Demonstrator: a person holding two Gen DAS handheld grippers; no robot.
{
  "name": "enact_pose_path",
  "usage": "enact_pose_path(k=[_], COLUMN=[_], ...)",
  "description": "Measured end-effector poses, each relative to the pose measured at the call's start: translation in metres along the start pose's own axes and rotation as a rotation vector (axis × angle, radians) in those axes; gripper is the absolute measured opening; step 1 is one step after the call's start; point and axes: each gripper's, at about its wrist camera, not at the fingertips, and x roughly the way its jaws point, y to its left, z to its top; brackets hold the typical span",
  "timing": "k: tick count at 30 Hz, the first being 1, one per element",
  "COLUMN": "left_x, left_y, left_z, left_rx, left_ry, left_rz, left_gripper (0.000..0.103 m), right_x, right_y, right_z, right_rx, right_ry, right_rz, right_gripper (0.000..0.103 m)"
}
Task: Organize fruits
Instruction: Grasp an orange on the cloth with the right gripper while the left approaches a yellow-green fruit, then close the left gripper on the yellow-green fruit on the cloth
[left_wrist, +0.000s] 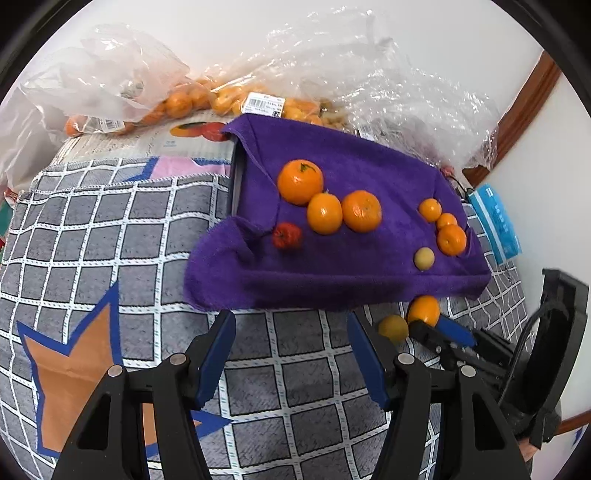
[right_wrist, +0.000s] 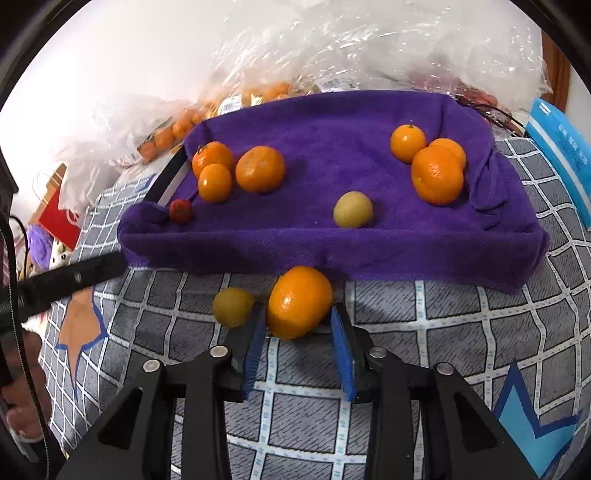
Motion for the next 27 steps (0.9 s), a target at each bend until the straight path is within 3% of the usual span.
enact_pose_path(k=[12, 27], left_x=[0.005, 0.041], left_y=[-0.011, -0.073], left_z=[-0.003, -0.014], left_rx=[0.015, 0.116], left_ry=[0.006, 0.069], left_rz=[-0.001, -0.085], left_gripper=[0.061, 0.059], right_x=[-0.009, -0.053], right_y=[-0.007, -0.069], right_z=[-0.001, -0.025], right_rx=[-0.026, 0.054], right_ry=[-0.031, -0.074], right_rz=[-0.011, -0.134], right_gripper=[0.037, 0.037])
